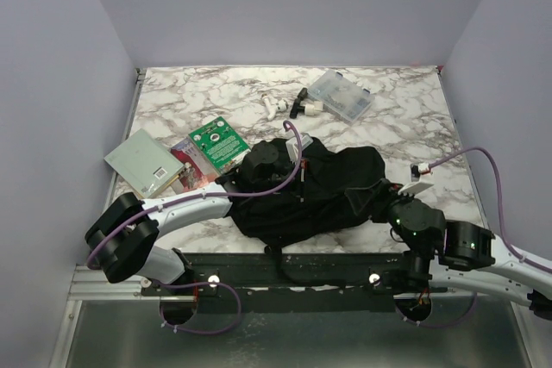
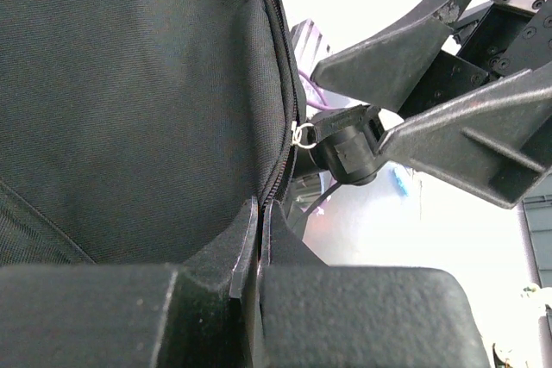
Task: Pack the student bag
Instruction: Unzip the student bag at the center of the board.
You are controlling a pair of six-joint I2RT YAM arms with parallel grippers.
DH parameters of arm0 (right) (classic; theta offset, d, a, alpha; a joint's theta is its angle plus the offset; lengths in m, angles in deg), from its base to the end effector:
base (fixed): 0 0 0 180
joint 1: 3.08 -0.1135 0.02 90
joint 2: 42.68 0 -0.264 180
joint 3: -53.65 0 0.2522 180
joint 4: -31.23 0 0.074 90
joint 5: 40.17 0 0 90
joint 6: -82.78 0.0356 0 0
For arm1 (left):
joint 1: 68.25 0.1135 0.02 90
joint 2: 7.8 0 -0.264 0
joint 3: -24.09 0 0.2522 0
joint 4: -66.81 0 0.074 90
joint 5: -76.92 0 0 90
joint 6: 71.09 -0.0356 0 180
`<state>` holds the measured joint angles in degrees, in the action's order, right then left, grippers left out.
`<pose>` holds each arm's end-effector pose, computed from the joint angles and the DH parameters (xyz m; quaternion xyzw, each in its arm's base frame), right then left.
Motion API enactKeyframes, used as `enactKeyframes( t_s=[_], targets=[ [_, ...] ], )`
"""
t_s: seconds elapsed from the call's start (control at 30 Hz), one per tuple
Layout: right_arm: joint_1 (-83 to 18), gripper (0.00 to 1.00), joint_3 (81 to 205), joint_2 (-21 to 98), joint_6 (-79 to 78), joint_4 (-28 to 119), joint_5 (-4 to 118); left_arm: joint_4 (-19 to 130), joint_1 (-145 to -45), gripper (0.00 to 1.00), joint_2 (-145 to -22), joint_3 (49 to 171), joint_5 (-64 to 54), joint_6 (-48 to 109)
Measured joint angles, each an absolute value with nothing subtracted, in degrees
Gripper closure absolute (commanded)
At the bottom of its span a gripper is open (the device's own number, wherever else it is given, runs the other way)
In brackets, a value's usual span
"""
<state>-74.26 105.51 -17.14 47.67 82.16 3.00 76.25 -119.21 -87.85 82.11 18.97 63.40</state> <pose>0.0560 0.0837 0.2982 0.1031 0.7949 0.2902 0.5228 0.1805 -0.2526 0.2562 0.2147 0.7391 -0.5896 0.2449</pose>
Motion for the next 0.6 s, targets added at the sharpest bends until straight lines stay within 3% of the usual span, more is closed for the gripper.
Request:
enactKeyframes(
  t_s=[0.3, 0.47, 0.6],
  targets=[
    [-74.26, 0.72, 99.2, -17.07, 40.13, 69.61, 7.22, 77.26, -118.82, 1.0, -87.85, 81.95, 19.89, 64.82],
    [-74.26, 0.74, 98.91, -13.92, 37.03, 64.72, 6.47, 78.0, -118.78, 1.0, -87.85, 81.41, 20.13, 65.37],
    [-74.26, 0.87, 98.94, -10.67, 34.75, 63.14, 4.99, 78.64, -118.75, 1.0, -87.85, 80.9, 20.15, 65.74]
  ],
)
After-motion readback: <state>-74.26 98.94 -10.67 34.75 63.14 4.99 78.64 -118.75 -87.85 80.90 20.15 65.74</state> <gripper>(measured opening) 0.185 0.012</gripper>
